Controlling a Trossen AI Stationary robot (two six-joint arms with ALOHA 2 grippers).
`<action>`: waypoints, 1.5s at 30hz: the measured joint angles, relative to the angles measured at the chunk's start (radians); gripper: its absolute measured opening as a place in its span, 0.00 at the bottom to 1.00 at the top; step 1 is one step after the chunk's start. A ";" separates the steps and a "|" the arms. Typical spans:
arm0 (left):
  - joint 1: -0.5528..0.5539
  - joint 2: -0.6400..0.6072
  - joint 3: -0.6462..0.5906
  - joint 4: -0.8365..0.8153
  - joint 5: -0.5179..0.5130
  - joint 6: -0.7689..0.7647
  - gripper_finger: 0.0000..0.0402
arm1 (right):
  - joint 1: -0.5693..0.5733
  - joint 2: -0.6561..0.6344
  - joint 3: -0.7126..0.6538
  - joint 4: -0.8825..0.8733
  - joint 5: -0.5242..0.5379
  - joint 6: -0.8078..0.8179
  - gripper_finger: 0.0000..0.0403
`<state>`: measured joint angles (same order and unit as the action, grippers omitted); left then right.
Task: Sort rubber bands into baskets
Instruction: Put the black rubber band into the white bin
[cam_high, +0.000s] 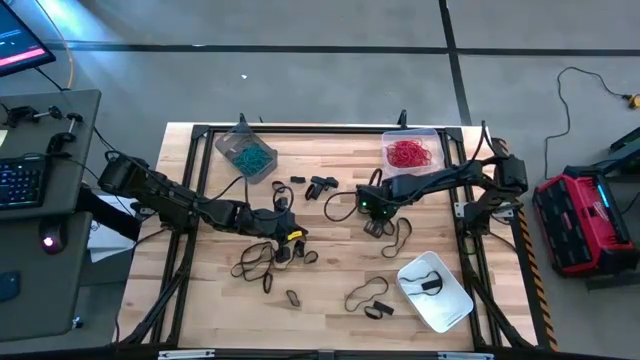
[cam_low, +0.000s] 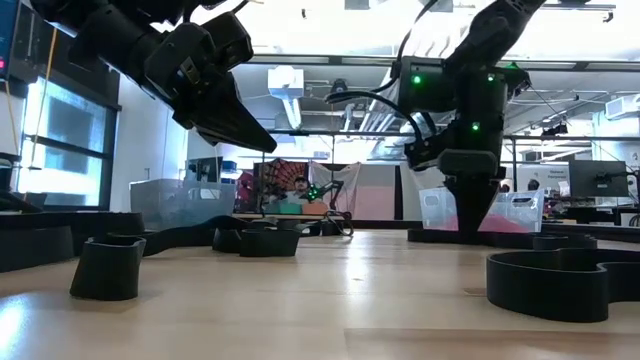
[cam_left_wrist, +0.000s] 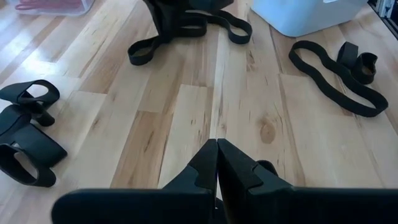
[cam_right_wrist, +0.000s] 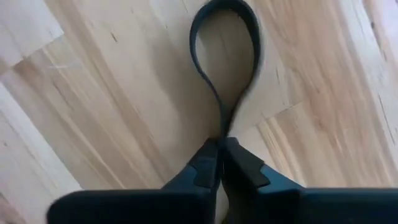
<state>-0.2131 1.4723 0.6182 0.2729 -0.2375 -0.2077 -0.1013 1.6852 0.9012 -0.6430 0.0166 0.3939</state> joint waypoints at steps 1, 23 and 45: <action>0.000 0.000 0.000 0.000 0.000 0.000 0.01 | -0.001 -0.003 0.001 -0.006 -0.010 -0.005 0.02; 0.000 0.000 0.000 -0.014 -0.001 0.000 0.01 | 0.541 -0.252 0.356 -0.606 0.000 0.608 0.00; 0.000 0.000 0.000 -0.038 -0.008 0.000 0.01 | 0.930 -0.251 -0.055 -0.243 -0.183 1.264 0.00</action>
<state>-0.2131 1.4723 0.6182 0.2352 -0.2451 -0.2081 0.8283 1.4342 0.8466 -0.8863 -0.1668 1.6575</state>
